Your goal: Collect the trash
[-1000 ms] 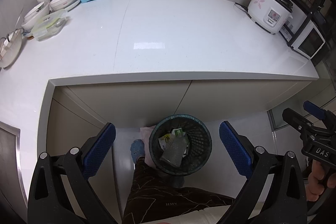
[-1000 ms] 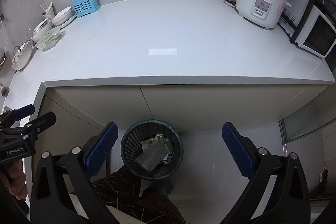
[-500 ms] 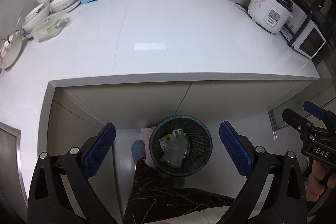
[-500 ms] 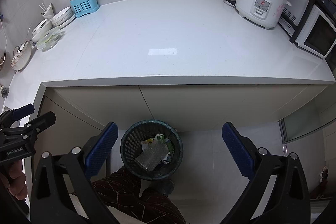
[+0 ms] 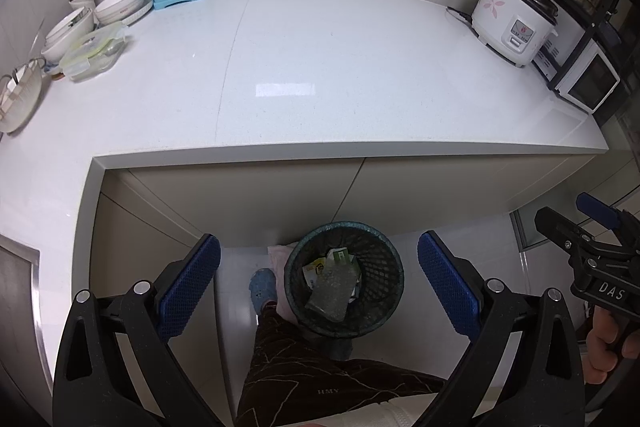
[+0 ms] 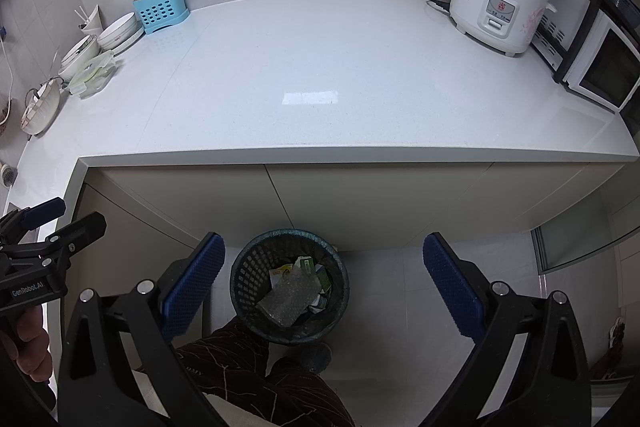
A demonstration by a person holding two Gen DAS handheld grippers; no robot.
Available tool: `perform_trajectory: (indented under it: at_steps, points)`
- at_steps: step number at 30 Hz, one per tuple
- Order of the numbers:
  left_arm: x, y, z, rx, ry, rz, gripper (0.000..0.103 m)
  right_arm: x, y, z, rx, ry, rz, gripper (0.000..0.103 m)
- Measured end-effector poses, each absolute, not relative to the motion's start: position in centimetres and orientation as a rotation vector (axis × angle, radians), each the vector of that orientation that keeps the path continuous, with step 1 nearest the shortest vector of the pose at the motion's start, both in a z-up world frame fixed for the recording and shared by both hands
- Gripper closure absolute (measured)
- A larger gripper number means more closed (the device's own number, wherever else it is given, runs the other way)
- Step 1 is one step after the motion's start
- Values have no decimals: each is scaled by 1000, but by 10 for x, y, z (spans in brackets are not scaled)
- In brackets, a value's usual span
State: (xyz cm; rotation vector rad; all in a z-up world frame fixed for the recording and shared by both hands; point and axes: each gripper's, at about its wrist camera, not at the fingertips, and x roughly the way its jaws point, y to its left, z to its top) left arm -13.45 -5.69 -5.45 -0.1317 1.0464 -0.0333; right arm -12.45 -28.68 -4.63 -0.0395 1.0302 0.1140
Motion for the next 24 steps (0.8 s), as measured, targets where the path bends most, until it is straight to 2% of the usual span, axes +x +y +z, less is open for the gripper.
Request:
perform_trajectory:
  at_steps: [24]
  points:
    - [-137, -67, -50, -120, 1020, -58, 6, -127, -283, -45, -34, 1031, 120, 8]
